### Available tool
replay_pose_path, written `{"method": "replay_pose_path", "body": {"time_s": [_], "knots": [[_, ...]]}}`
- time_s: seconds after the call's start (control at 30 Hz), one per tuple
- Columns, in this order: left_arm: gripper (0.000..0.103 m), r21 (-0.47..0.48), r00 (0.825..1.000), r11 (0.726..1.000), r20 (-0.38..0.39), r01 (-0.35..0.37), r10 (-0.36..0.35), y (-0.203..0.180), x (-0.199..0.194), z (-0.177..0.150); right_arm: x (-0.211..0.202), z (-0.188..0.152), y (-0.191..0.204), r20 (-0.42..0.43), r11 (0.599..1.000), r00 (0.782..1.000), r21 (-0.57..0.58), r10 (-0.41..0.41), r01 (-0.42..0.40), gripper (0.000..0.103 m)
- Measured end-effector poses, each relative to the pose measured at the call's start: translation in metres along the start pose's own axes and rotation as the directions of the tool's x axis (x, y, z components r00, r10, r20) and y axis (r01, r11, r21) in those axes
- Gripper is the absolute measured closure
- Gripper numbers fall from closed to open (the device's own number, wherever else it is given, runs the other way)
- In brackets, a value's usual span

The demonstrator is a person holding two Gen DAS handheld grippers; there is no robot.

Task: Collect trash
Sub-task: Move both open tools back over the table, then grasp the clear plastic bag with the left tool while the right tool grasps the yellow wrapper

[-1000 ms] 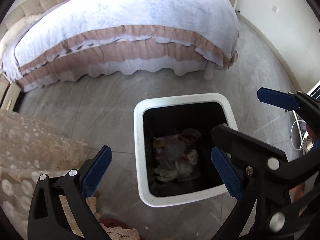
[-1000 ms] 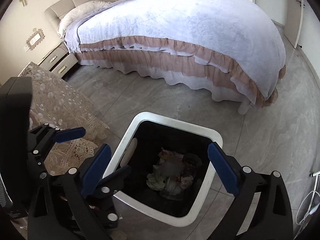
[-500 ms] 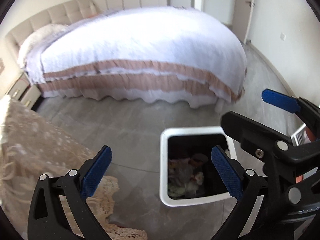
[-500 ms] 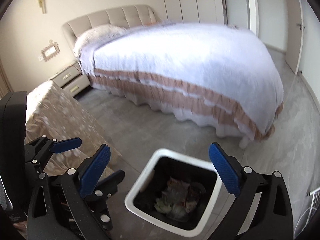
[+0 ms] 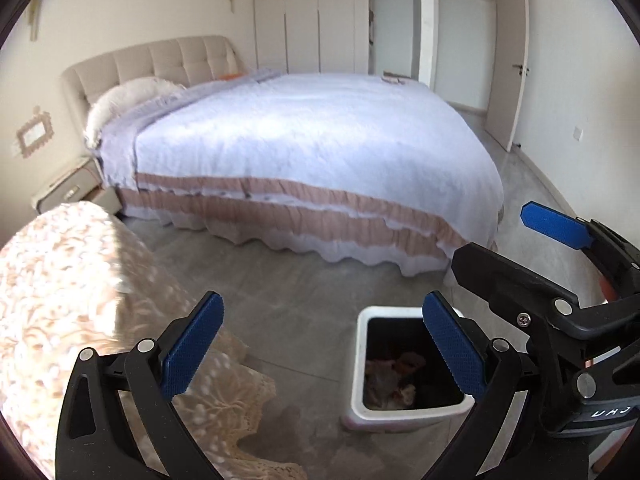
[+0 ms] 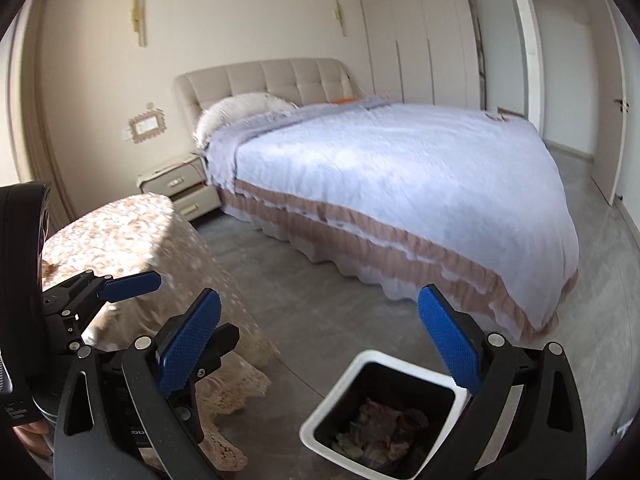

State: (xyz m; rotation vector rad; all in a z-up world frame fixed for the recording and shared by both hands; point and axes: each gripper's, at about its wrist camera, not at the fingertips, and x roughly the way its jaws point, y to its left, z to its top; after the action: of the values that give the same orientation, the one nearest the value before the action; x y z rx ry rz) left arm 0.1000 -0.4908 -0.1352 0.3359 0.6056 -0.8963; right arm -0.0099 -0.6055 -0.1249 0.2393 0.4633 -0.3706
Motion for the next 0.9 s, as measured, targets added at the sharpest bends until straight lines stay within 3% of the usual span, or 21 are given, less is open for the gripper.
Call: {"method": "replay_pose_path", "body": {"time_s": [0.23,0.47,0.73,0.9], "knots": [[0.005,-0.037,0.993,0.994,0.06,-0.102,0.104,0.036,-0.045,-0.004,-0.007,0.02,0.055,0.06,0.992,0.995,-0.097,0.084,-0.078,0.005],[0.005,-0.153,0.969,0.963,0.077,-0.222,0.235,0.1,-0.091,-0.017,-0.007,0.033,0.124,0.11,0.962,0.972,-0.201,0.21,-0.185,0.005],[0.005,-0.255,0.909,0.888,0.068,-0.383,0.412,0.189,-0.159,-0.049,0.002,0.044,0.219,0.059,0.879,0.913,-0.301,0.405,-0.37,0.005],[0.005,-0.33,0.861,0.818,0.029,-0.471,0.508,0.252,-0.196,-0.073,0.007,0.045,0.29,0.018,0.812,0.873,-0.378,0.487,-0.445,0.005]]}}
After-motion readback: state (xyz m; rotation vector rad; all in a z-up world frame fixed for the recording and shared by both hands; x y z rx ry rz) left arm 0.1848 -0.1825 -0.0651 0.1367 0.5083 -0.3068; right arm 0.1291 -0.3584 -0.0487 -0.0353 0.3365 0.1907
